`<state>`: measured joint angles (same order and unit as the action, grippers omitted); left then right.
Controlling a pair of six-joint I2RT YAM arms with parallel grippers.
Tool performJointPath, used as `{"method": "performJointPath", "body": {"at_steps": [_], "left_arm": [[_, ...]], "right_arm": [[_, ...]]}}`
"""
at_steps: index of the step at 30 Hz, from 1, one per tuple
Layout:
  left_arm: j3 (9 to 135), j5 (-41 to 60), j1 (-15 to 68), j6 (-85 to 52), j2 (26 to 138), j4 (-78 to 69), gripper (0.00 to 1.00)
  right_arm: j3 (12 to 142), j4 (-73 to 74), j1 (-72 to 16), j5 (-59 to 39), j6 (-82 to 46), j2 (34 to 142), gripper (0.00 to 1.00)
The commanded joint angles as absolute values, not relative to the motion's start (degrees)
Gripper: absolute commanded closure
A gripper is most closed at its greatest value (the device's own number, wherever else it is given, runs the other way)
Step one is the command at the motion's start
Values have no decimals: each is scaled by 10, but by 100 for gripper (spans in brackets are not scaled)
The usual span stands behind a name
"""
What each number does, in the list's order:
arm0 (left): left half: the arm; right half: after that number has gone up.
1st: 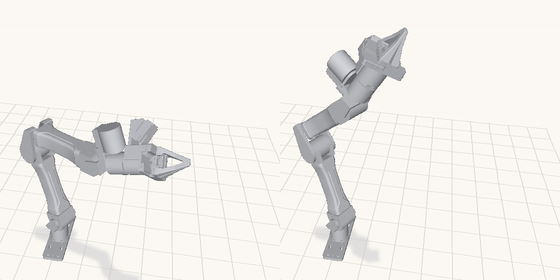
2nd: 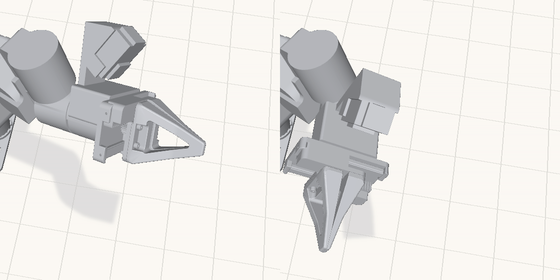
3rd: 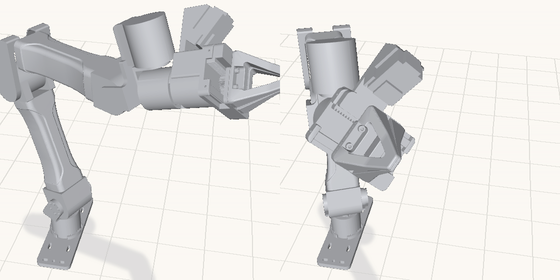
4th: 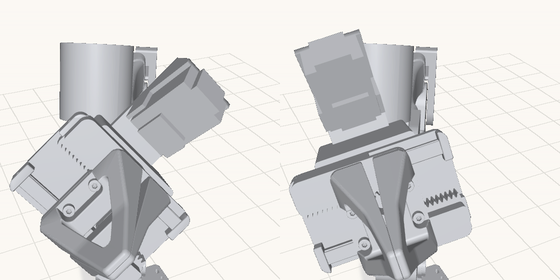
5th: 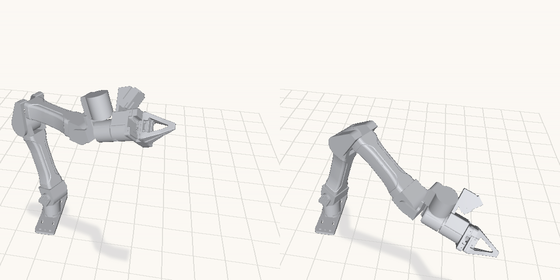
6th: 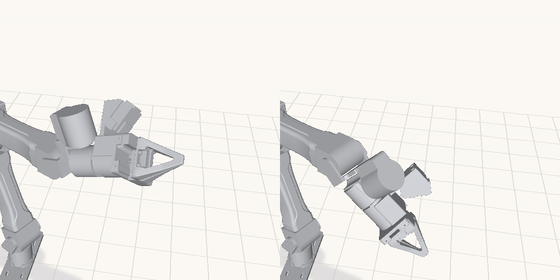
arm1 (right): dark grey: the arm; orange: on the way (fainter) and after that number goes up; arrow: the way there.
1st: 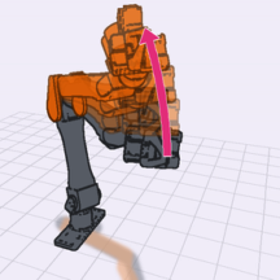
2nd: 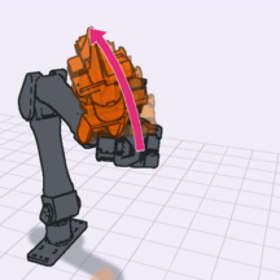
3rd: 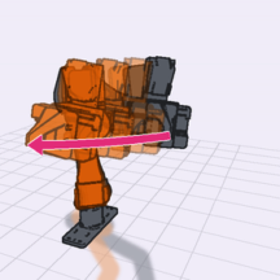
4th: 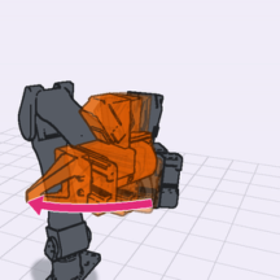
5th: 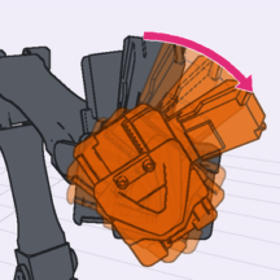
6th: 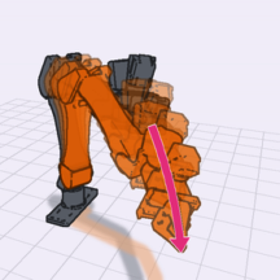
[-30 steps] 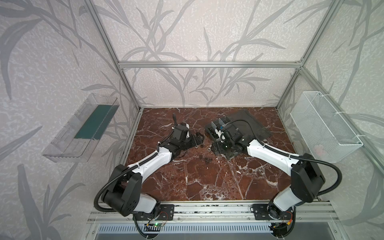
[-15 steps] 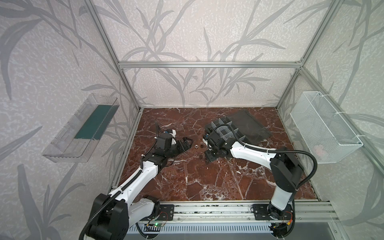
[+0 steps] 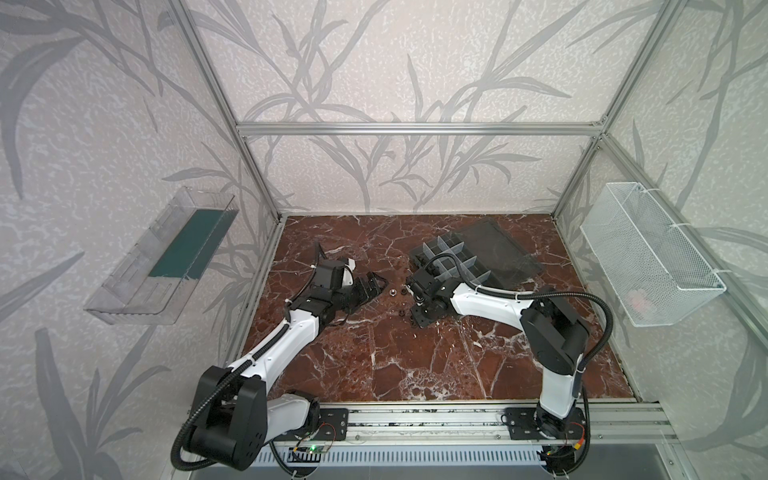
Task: Sort the screws and nuts into containers
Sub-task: 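Lower the right gripper onto a black hex nut and close it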
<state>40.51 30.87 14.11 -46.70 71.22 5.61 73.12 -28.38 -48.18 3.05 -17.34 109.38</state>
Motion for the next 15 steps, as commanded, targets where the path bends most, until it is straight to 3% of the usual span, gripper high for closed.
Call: {"method": "performJointPath", "body": {"at_steps": [1,15], "left_arm": [[405,346,136,-482,726,35,0],[396,345,123,-482,725,42,0]], "right_arm": [[722,-286,-485,38,-182,1100,55],[745,-291,-485,36,-151,1140,61]]}}
